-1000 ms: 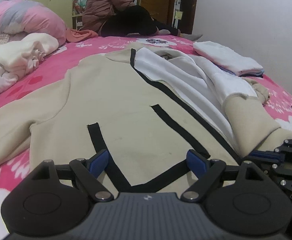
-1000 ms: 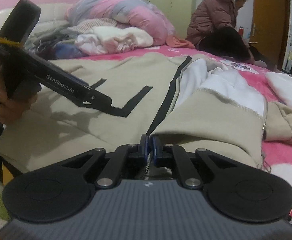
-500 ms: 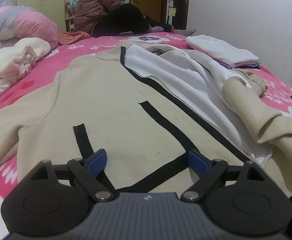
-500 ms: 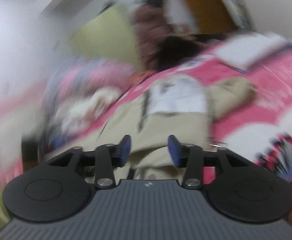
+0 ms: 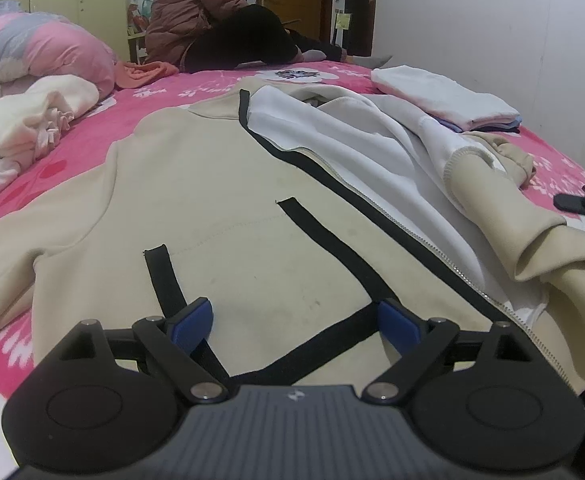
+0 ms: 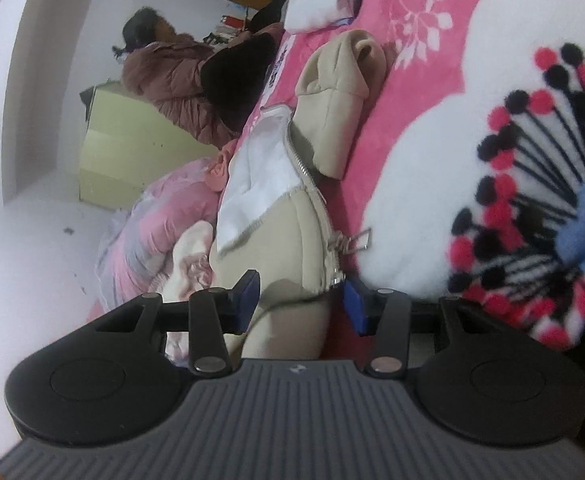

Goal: Fold clothes

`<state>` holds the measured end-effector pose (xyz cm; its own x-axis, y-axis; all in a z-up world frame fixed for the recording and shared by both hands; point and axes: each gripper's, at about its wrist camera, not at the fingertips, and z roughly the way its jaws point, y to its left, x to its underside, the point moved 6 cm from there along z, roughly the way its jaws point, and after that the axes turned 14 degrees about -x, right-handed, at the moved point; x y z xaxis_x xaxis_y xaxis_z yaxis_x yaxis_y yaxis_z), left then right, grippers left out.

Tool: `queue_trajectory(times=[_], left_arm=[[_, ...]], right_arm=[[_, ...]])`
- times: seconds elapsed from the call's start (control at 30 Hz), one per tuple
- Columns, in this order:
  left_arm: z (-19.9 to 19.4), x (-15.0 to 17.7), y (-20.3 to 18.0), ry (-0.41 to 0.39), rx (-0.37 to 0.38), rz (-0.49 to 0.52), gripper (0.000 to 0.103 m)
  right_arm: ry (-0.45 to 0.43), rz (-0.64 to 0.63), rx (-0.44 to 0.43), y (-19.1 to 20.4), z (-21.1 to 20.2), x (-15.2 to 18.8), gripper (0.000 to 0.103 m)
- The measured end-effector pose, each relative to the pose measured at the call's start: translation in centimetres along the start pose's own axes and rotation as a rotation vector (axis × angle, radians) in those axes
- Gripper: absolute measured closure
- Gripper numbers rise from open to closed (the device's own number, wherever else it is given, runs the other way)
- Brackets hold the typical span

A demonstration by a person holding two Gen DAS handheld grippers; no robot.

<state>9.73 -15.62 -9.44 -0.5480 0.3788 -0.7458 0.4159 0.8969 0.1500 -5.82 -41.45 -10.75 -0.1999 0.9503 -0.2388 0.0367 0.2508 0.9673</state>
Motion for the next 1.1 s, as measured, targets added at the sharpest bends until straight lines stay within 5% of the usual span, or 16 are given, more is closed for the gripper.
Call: queue_trajectory(times=[0.47,0.8,0.9,1.1], left_arm=[[0.1,0.0,-0.2,0.000,-0.004,0.009,0.010],[0.1,0.1,-0.3,-0.001,-0.004,0.012,0.009],[0.1,0.1,-0.3,-0.001,-0.004,0.014,0.009],[0.1,0.1,-0.5,-0.001,-0.007,0.018,0.008]], right_arm=[[-0.111,0.023,-0.036,-0.1,0.5,-0.8,0.074],[-0.110,-0.005,-0.033,0.2,0.8,-0.5,0.075],[-0.124,-0.073,-0.039,1.3,0.4,0.0,0.088],[-0.096,-0.060,-0.053,1.2,1.0,0.8,0.086]])
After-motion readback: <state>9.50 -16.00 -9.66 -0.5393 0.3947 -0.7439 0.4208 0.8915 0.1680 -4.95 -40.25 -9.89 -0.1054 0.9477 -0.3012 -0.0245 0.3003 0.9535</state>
